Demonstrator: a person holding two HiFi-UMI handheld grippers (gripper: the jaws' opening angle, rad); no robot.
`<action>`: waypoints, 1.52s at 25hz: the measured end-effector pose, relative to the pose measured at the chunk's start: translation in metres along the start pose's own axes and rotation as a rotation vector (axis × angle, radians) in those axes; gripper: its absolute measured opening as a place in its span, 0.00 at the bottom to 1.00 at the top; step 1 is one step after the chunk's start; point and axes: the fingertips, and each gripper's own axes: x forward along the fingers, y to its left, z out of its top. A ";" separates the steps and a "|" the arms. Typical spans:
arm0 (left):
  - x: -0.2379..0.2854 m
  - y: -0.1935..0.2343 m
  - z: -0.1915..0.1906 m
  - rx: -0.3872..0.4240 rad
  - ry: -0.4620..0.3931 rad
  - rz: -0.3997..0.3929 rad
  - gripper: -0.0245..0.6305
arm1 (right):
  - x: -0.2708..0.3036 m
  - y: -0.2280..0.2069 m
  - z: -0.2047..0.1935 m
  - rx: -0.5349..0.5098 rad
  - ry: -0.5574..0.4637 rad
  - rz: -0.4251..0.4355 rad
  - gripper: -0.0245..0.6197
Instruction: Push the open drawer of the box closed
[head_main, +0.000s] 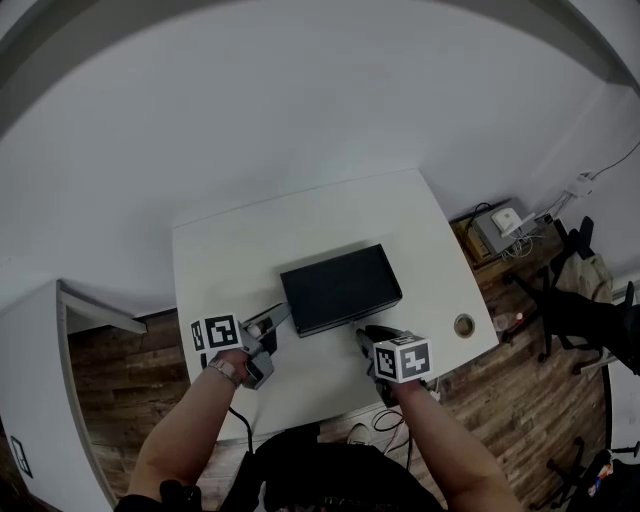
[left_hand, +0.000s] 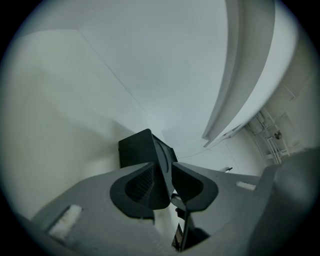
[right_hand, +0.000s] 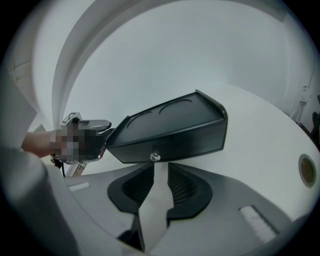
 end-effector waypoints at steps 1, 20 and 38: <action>-0.003 -0.003 0.000 -0.001 -0.014 -0.008 0.21 | -0.005 -0.002 -0.001 0.011 -0.007 0.005 0.17; -0.060 -0.104 -0.163 0.070 -0.052 -0.091 0.04 | -0.177 0.026 -0.017 0.197 -0.308 0.441 0.04; -0.101 -0.186 -0.315 0.099 -0.045 -0.175 0.04 | -0.277 0.076 -0.105 0.309 -0.289 0.721 0.04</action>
